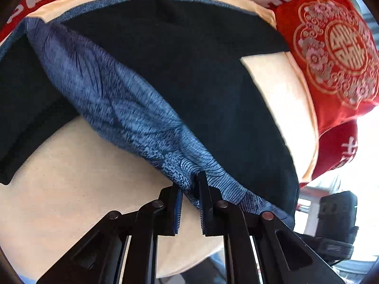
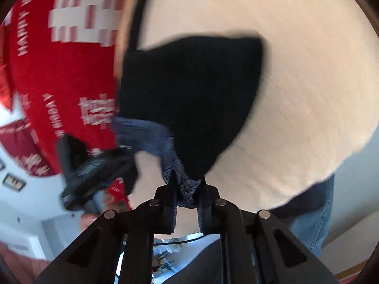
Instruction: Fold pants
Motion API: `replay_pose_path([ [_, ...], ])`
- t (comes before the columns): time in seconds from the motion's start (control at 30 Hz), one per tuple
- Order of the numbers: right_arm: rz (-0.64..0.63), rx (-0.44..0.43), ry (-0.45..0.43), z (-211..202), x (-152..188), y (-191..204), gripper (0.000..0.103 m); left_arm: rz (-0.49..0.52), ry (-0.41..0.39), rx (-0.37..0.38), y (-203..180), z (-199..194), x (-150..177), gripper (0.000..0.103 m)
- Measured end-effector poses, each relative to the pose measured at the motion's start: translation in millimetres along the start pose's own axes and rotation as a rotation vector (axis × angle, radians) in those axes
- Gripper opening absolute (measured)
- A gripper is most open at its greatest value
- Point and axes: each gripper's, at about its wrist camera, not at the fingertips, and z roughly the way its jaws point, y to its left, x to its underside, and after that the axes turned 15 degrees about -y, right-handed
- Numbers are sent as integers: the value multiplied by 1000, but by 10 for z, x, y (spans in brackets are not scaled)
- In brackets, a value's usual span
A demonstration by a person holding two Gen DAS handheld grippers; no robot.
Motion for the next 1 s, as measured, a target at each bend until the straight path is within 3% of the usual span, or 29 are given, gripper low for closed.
replay_pose_path([
  [0.13,-107,-73,-17,-143,-464,570,14,34,-58,6,-253,-185,-244,14],
  [0.3,-236,-136,-44,-136,-1255,1250,14,76,-190,0,-551,-374,-832,15],
  [0.33,-275,-136,-46,-101,-1462,1402,14,89,-215,-2,-603,-403,-960,18],
  [0.37,-303,-133,-44,-46,-1603,1517,14,104,-240,-14,-644,-429,-1075,38],
  [0.4,-335,-121,-43,48,-1789,1650,14,127,-277,-56,-677,-472,-1183,68],
  [0.43,-363,-100,-44,166,-1993,1775,15,144,-318,-96,-663,-549,-1239,78],
  [0.47,-380,-87,-45,175,-2130,1823,15,162,-369,-133,-648,-618,-1318,82],
  [0.53,-424,-37,-32,428,-2465,1977,16,167,-386,-171,-556,-654,-1430,82],
  [0.7,-502,101,3,897,-2957,2026,19,91,-324,-408,116,-441,-1459,82],
  [0.73,-514,143,7,1026,-3036,2024,22,72,-309,-450,256,-377,-1438,82],
  [0.8,-554,214,0,1193,-3126,2050,47,42,-257,-555,579,-205,-1360,82],
  [0.83,-595,253,-9,1240,-3143,2063,77,32,-233,-592,697,-146,-1323,82],
  [0.87,-657,303,-32,1264,-3156,2106,87,12,-197,-632,863,-90,-1259,82],
  [0.93,-746,303,-76,1191,-3105,2231,87,-32,-165,-647,1050,-41,-1152,82],
  [1.0,-730,221,-62,1043,-2980,2225,87,-65,-160,-640,1159,-60,-1048,82],
])
